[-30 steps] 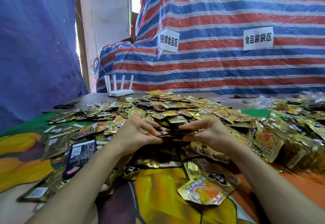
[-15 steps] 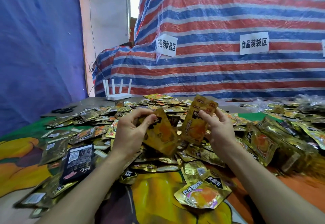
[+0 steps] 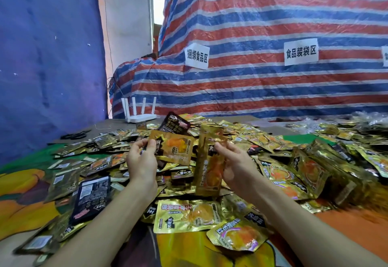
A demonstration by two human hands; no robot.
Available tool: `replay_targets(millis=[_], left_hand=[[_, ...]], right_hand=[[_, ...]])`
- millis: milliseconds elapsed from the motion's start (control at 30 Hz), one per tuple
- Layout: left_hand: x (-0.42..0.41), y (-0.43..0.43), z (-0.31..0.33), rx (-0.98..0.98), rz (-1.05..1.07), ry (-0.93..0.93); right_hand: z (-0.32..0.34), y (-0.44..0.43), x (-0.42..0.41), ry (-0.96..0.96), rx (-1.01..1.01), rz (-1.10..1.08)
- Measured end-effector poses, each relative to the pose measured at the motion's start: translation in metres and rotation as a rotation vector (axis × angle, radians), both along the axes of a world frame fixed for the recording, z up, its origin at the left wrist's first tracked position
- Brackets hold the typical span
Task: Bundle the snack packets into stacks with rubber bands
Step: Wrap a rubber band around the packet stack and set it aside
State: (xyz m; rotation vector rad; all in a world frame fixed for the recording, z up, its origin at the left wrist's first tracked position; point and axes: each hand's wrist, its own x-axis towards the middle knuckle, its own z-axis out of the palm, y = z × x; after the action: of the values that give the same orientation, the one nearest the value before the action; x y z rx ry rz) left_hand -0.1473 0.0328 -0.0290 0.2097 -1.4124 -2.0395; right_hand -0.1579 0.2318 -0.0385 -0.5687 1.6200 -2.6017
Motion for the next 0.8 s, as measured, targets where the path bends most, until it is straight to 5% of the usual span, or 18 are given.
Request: replay_targets(millis=[233,500,800], left_hand=[[0.007,0.016,-0.001,-0.113,-0.114,-0.005],[0.012,0.018,0.000,-0.110,-0.544,-0.058],[0.011,0.015,-0.004,-0.260,-0.341,-0.132]], right_hand=[[-0.009,-0.007,-0.003,0.029,0.146,-0.076],[-0.012,-0.010,-0.004,0.020,0.145,-0.215],[-0.007,-0.010,0.000,-0.006,0.207,-0.207]])
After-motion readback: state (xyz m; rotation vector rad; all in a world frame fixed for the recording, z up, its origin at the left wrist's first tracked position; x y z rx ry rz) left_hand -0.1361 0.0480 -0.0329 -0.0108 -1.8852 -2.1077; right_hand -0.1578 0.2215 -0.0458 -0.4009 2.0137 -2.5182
